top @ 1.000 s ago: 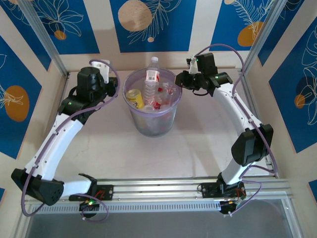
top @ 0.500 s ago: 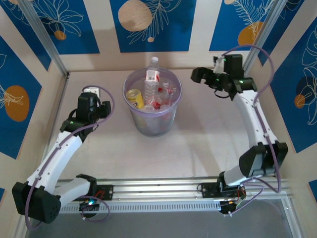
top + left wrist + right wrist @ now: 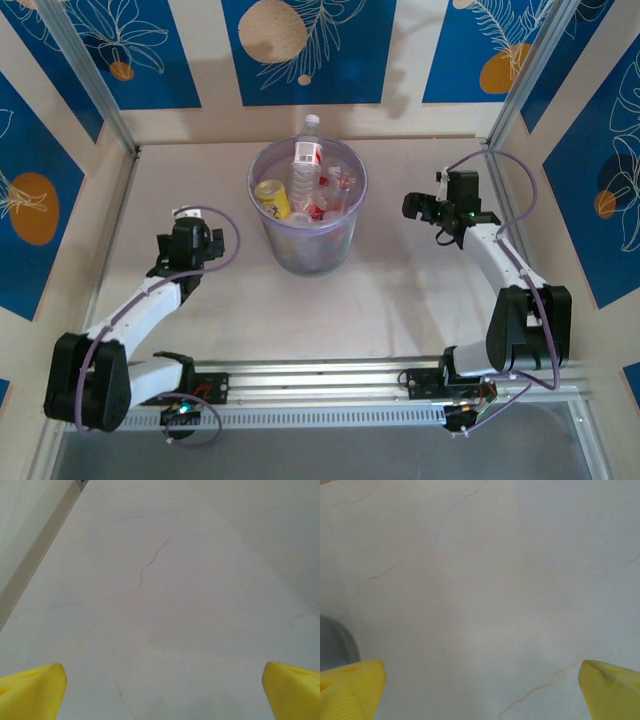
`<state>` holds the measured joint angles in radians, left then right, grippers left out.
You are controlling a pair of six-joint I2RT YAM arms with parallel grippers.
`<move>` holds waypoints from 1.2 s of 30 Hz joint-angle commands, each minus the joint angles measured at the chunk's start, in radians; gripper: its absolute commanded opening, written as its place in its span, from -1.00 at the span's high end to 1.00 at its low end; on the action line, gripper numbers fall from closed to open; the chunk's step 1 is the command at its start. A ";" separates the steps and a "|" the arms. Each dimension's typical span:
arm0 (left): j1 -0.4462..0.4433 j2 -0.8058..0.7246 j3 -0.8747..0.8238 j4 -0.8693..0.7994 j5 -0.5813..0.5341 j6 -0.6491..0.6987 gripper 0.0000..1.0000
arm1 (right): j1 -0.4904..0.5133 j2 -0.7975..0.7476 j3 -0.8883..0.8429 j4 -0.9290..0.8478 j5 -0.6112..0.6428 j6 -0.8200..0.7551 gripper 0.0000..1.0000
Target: Put the plastic bottles in the bin
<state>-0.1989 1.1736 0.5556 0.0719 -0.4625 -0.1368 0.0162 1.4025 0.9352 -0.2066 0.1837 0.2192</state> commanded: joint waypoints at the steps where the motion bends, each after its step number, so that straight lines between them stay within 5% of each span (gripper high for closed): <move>1: 0.023 0.049 -0.040 0.226 -0.009 0.049 -1.00 | 0.015 0.019 -0.064 0.239 0.070 -0.078 -0.98; 17: 0.061 0.353 -0.119 0.753 0.086 0.168 -1.00 | 0.019 0.120 -0.310 0.909 0.037 -0.171 -0.98; 24: 0.067 0.347 -0.148 0.780 0.151 0.168 -1.00 | 0.045 0.274 -0.336 1.125 0.049 -0.131 -0.98; 26: 0.069 0.347 -0.149 0.783 0.154 0.169 -1.00 | 0.064 0.244 -0.317 1.107 0.082 -0.162 -0.98; 31: 0.078 0.360 -0.170 0.832 0.188 0.164 -1.00 | 0.029 0.045 -0.206 0.734 0.016 -0.196 -0.98; 33: 0.087 0.410 -0.203 0.953 0.171 0.164 -1.00 | 0.015 -0.025 -0.234 0.651 0.013 -0.212 -0.98; 36: 0.088 0.399 -0.198 0.922 0.175 0.158 -1.00 | -0.010 -0.086 -0.316 0.621 0.002 -0.179 -0.98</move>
<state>-0.1261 1.5574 0.3695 0.9001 -0.3061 0.0181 0.0246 1.3476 0.6823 0.5323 0.2092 0.0380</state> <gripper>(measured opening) 0.998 0.990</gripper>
